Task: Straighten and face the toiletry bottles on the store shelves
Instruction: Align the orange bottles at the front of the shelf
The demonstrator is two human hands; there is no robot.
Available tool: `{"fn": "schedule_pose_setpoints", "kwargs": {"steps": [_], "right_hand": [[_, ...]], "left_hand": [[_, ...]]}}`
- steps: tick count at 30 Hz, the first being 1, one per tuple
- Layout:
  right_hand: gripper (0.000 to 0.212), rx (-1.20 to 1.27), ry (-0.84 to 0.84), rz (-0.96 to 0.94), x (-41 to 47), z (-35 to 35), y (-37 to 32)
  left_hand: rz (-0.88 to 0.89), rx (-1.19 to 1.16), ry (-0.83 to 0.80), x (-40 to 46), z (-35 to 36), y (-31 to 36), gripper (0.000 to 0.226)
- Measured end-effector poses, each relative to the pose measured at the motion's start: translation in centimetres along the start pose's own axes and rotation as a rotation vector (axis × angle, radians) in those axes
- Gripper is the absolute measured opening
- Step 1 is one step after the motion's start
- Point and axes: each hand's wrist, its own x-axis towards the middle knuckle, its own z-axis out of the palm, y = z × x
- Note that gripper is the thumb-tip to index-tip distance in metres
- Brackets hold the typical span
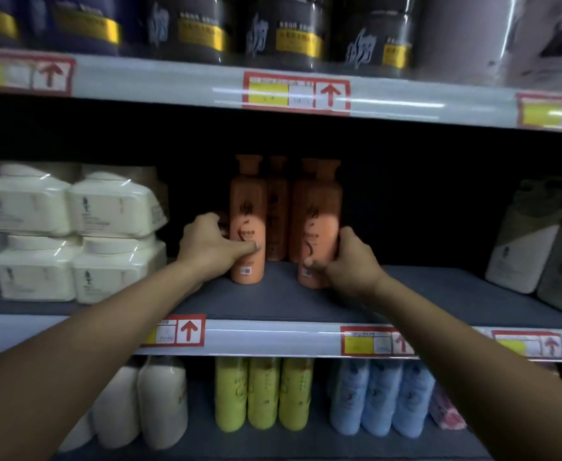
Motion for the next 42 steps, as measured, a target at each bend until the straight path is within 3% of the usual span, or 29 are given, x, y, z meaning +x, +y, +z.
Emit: {"fn": "schedule_pose_setpoints", "kwargs": {"steps": [8,21,26,34,42], "right_hand": [[0.064,0.062,-0.032,-0.104,-2.2,2.5,-2.7],[0.064,0.091,-0.044,-0.181,-2.8,3.8,-2.8],[0.063,0.101,-0.038,-0.199,-2.6,3.9,-2.4],[0.060,0.125,-0.036,-0.218,-2.3,4.2,-2.1],[0.062,0.152,-0.049,-0.211,-2.2,4.4,-2.0]], "left_hand": [[0.039,-0.045,-0.015,-2.3,-1.3,0.4,0.066],[0.047,-0.119,-0.044,-3.3,-2.3,-0.5,0.072],[0.045,-0.149,-0.053,-3.4,-2.3,-0.6,0.089],[0.056,-0.150,-0.049,-2.9,-1.9,-1.2,0.073],[0.069,-0.157,-0.057,-2.7,-1.9,-1.1,0.074]]}}
